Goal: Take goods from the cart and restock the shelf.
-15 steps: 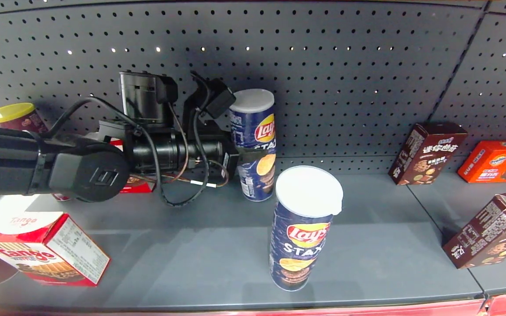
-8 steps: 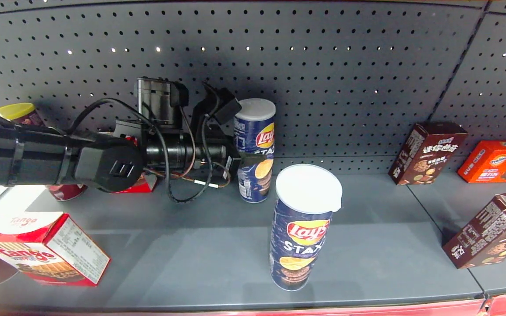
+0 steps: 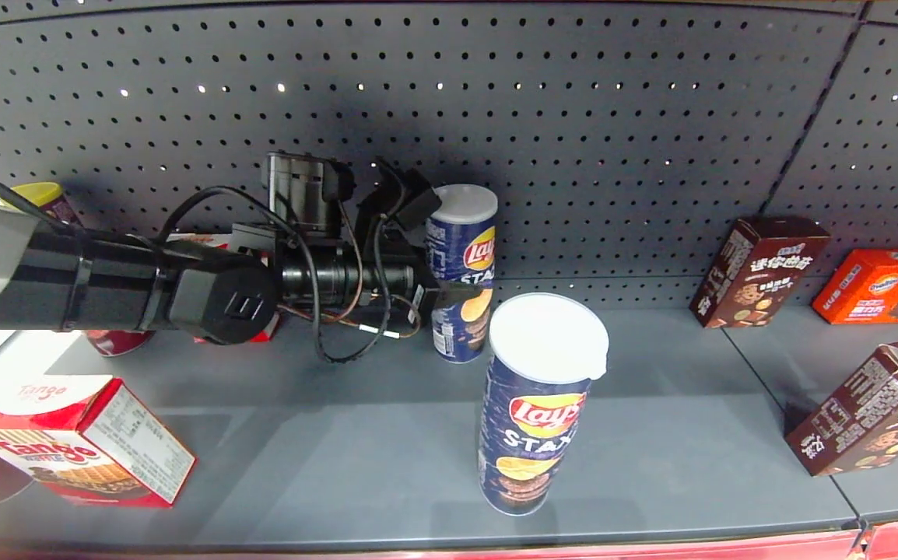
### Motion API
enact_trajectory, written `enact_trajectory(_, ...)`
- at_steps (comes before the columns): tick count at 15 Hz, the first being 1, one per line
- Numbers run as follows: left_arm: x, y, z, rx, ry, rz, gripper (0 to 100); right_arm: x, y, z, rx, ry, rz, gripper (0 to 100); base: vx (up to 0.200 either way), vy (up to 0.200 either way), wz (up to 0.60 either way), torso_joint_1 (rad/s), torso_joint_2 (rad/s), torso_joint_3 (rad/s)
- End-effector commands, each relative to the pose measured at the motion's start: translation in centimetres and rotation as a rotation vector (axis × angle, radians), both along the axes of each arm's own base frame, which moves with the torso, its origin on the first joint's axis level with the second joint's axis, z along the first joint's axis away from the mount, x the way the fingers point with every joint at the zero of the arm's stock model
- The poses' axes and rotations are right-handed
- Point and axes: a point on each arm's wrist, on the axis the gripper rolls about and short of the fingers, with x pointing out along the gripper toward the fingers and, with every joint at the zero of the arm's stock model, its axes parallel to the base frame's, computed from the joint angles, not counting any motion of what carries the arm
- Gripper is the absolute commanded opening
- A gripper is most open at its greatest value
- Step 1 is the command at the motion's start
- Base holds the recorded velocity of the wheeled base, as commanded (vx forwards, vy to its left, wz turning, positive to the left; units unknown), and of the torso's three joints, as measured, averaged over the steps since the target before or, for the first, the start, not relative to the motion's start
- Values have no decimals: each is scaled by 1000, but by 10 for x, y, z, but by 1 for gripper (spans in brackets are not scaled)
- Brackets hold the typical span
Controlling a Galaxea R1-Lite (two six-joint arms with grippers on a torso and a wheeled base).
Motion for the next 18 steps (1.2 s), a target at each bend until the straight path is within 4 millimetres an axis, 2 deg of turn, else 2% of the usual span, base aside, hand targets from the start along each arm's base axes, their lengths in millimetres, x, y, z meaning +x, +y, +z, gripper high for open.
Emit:
enact_trajectory(1,1,0,-2,2,5,3,100,0,0,0,-1,2,1,100,0,0,0,0,0,0)
enact_trajectory(3,-2,4,-4,9,11,10,100,0,0,0,-1,2,1,100,0,0,0,0,0,0)
enact_trajectory(6,-22,15,5,20,-4,27,100,0,0,0,-1,2,1,100,0,0,0,0,0,0)
enact_trajectory(9,-48,26,-3,53,-43,198,100,0,0,0,-1,2,1,100,0,0,0,0,0,0)
enact_trajectory(11,-61,34,-11,63,-40,229,100,0,0,0,-1,2,1,100,0,0,0,0,0,0)
enact_trajectory(14,-63,38,-13,67,-47,261,100,0,0,0,-1,2,1,100,0,0,0,0,0,0)
enact_trajectory(18,-53,33,-11,63,-52,324,100,0,0,0,-1,2,1,100,0,0,0,0,0,0)
